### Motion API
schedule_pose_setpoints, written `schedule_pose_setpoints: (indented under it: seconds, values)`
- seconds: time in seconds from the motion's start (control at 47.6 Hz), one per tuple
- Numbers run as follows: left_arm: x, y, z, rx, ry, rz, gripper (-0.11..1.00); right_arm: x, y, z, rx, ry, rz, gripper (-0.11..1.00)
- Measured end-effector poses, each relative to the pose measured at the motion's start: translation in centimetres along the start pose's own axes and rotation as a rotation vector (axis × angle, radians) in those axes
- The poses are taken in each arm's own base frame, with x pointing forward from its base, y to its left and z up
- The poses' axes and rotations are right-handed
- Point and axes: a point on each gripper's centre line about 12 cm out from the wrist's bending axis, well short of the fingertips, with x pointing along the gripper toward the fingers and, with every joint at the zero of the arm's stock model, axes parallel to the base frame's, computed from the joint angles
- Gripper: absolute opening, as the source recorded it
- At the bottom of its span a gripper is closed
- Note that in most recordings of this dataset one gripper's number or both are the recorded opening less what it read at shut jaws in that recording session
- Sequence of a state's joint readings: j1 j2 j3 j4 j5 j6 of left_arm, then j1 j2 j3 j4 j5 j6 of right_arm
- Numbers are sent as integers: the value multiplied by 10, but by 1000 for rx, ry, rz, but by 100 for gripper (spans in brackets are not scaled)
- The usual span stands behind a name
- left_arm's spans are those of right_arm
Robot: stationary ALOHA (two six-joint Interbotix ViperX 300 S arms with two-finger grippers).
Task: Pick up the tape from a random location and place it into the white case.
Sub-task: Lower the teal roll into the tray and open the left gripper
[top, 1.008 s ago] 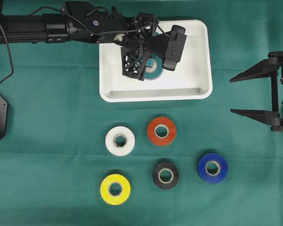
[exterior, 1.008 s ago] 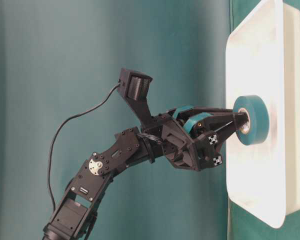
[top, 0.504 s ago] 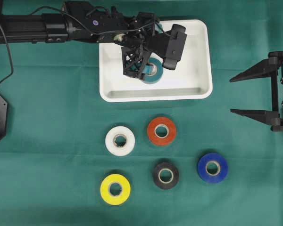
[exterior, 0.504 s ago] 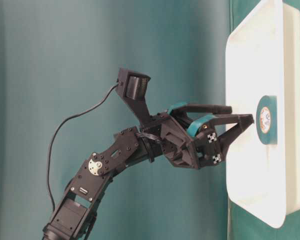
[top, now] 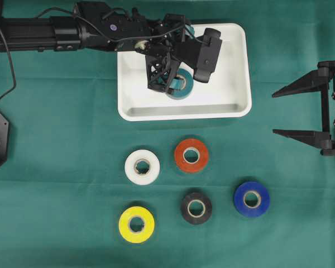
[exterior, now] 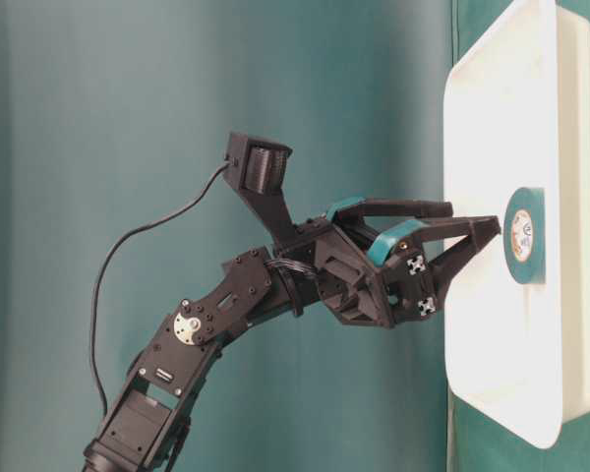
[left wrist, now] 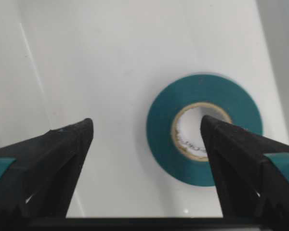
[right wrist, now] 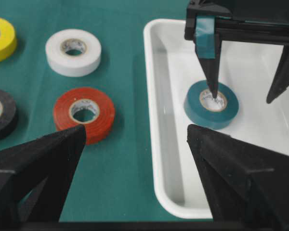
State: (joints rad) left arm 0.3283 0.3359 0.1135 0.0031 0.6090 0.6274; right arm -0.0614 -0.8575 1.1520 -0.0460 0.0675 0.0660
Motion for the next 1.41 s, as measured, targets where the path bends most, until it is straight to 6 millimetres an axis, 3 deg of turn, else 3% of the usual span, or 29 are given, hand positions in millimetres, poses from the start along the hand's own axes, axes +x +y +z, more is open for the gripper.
schedule_pose_setpoints:
  seconds: [0.147, 0.294, 0.525, 0.693, 1.407]
  values:
    - [-9, -9, 8, 23, -3, -14, 90, 0, 0, 0, 0, 2, 0, 92]
    - [-37, -15, 19, 44, -21, -15, 90, 0, 0, 1, 2, -2, 0, 92]
    - [-74, -12, 22, 41, -31, -9, 90, 0, 0, 1, 0, -3, 0, 92]
    - [-89, -10, 24, 42, -44, 0, 90, -1, 0, 2, 2, -5, 0, 92]
    - [-95, -9, 25, 43, -52, 7, 90, -1, 0, 2, 3, -8, 2, 92]
